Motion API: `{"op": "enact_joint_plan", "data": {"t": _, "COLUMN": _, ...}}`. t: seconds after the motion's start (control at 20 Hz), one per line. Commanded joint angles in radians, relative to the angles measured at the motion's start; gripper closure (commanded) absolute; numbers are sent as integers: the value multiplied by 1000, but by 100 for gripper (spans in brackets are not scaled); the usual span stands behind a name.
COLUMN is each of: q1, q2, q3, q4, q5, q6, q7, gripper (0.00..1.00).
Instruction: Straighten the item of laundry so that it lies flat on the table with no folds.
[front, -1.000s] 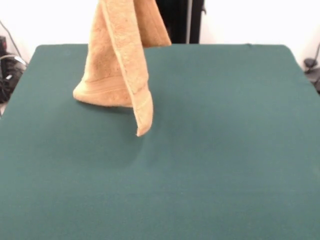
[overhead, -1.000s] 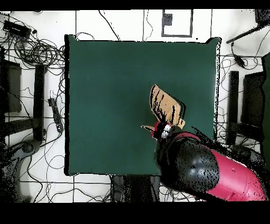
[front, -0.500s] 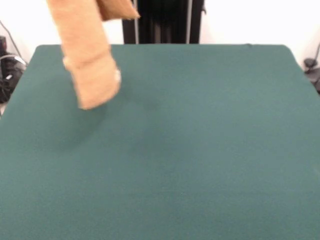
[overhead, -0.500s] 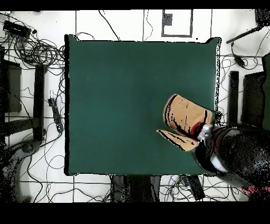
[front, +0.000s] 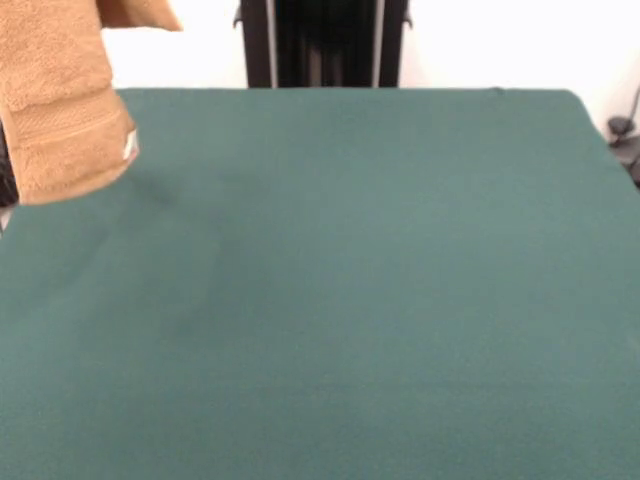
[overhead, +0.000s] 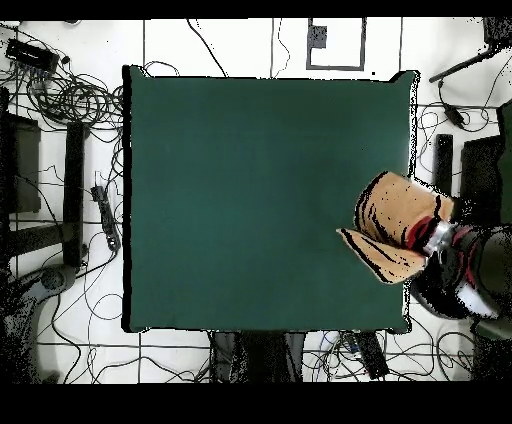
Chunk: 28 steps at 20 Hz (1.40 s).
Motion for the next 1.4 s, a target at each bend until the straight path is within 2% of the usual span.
{"op": "enact_joint_plan", "data": {"t": 0.05, "q1": 5, "q2": 75, "q3": 141, "q4": -83, "q5": -35, "q6": 131, "q7": -205, "gripper": 100}}
{"op": "enact_joint_plan", "data": {"t": 0.25, "q1": -8, "q2": 99, "q3": 155, "q4": -118, "q5": -48, "q6": 158, "q7": -222, "gripper": 100}}
{"op": "enact_joint_plan", "data": {"t": 0.6, "q1": -29, "q2": 125, "q3": 170, "q4": -69, "q5": -30, "q6": 75, "q7": -206, "gripper": 100}}
{"op": "enact_joint_plan", "data": {"t": 1.1, "q1": -47, "q2": 153, "q3": 183, "q4": -97, "q5": -63, "q6": 65, "q7": -218, "gripper": 100}}
{"op": "enact_joint_plan", "data": {"t": 1.25, "q1": -43, "q2": 153, "q3": 181, "q4": -72, "q5": -55, "q6": 30, "q7": -204, "gripper": 100}}
{"op": "enact_joint_plan", "data": {"t": 1.4, "q1": -43, "q2": 154, "q3": 178, "q4": -5, "q5": -34, "q6": -59, "q7": -177, "gripper": 100}}
